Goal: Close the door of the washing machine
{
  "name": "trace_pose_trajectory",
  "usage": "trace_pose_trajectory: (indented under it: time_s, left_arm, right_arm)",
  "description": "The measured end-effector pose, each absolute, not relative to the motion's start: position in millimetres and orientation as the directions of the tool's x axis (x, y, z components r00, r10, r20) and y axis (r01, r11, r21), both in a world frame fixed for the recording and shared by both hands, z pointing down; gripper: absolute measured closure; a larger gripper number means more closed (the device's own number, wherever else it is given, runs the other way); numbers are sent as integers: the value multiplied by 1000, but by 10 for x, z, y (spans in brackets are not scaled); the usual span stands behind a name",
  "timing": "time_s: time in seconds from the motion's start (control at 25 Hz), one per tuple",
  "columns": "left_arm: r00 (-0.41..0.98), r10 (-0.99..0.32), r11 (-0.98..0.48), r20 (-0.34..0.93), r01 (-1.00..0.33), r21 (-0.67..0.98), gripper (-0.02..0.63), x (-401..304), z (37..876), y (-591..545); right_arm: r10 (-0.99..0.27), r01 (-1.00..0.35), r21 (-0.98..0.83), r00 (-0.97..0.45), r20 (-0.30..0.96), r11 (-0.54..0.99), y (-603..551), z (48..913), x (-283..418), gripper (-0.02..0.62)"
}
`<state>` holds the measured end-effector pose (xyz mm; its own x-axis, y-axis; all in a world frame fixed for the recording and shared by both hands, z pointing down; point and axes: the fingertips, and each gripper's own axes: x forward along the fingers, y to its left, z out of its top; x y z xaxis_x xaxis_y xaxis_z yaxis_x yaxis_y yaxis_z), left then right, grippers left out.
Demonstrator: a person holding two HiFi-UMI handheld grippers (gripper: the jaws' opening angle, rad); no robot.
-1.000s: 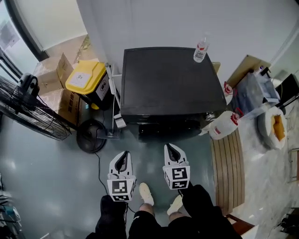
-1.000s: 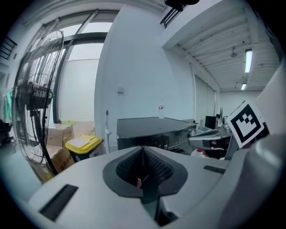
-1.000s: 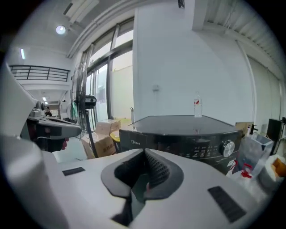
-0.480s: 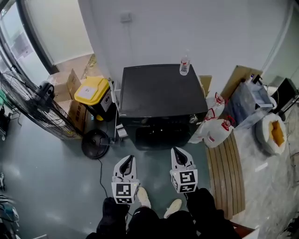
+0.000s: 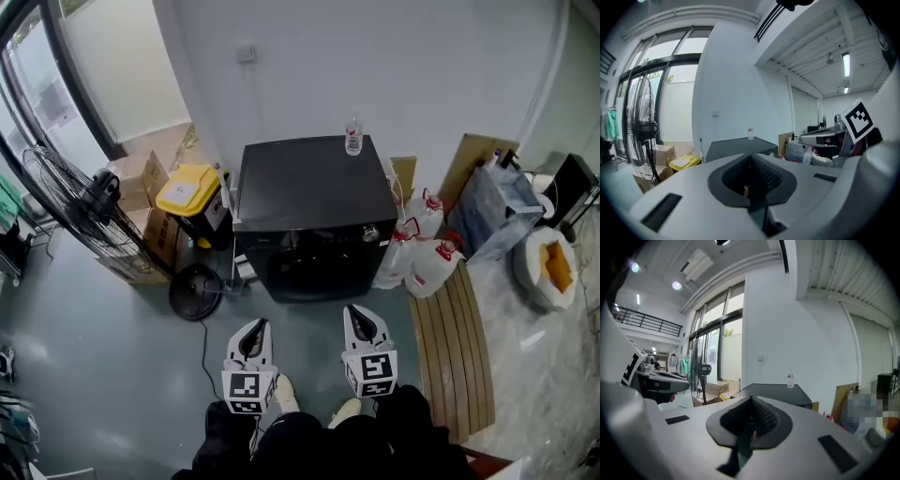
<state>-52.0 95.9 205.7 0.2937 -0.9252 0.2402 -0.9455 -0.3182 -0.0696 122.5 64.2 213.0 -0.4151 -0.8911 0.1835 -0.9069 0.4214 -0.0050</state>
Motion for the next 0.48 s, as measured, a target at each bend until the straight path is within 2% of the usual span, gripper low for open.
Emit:
trace_pose_trajectory:
  time_s: [0.48]
  left_arm:
    - [298,-930,-325,215,-940,-104,572,-215,1863,1306]
  right_arm:
    - [-890,-899,22,-429,154,437,1013,1969,1504,580]
